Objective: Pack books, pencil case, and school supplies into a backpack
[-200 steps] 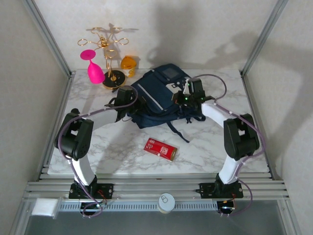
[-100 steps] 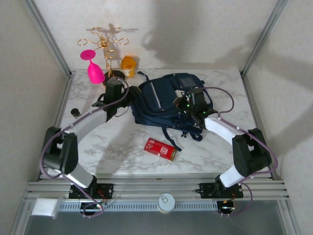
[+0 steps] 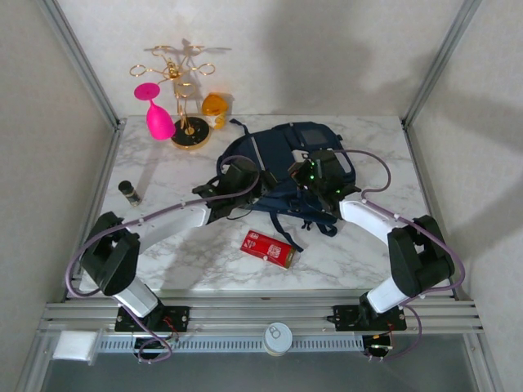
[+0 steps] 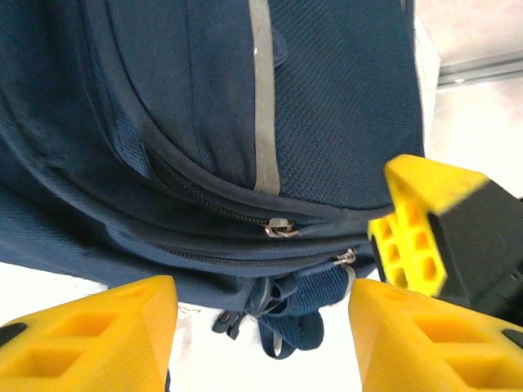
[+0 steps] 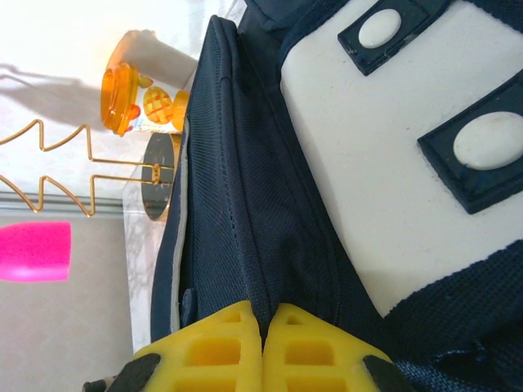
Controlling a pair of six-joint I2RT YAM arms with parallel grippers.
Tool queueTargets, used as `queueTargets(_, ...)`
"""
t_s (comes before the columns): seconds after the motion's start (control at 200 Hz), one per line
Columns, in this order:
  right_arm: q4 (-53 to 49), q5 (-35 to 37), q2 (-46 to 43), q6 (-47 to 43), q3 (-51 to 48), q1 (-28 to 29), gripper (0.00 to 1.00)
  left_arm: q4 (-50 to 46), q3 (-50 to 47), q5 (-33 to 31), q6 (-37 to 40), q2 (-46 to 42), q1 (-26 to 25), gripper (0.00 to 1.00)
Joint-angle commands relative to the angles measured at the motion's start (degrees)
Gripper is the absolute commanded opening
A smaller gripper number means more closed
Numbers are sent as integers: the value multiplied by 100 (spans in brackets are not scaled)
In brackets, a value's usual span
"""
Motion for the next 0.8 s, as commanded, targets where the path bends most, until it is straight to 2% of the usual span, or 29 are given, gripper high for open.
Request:
queueTargets(0.0, 811, -17, -380, 191, -43, 115, 0, 90, 397, -450, -428, 315, -77, 54)
queueTargets(0.1, 774, -25, -370, 199, -13, 112, 0, -327, 804, -713, -358, 630, -188, 48)
queueTargets(0.791, 919, 91, -368, 267, -100, 126, 0, -765, 1358, -1025, -396, 1322, -528, 49)
